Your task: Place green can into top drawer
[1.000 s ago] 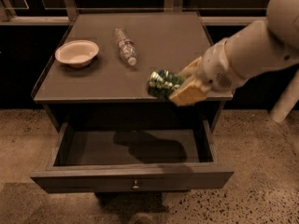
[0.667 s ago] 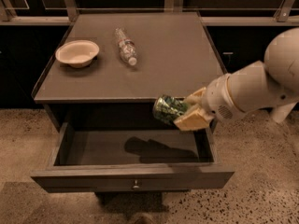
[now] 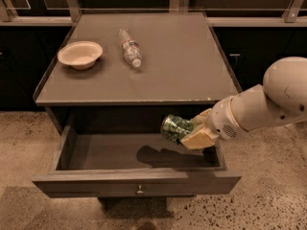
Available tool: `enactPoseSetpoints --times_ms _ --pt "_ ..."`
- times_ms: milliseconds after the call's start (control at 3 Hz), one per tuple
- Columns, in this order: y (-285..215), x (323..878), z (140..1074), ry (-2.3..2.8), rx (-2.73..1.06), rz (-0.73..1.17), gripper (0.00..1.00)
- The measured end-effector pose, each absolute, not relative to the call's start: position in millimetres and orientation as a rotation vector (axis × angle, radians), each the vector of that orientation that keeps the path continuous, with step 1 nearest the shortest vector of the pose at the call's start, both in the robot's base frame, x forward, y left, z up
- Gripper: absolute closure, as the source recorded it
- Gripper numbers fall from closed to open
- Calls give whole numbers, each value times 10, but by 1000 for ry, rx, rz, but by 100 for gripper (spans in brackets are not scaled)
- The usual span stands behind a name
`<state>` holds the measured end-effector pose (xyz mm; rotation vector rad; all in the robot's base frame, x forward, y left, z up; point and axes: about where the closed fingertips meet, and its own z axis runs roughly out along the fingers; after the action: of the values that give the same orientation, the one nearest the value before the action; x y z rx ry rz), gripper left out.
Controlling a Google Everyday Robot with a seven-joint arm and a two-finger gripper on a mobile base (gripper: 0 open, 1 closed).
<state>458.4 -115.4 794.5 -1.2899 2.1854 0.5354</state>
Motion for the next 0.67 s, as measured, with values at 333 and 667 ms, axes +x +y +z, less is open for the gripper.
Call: enactPoseSetpoints --times_ms 333,667 --pt "-1183 4639 7751 2207 -1249 575 100" --pt "-1235 4727 7418 2214 -1178 603 100"
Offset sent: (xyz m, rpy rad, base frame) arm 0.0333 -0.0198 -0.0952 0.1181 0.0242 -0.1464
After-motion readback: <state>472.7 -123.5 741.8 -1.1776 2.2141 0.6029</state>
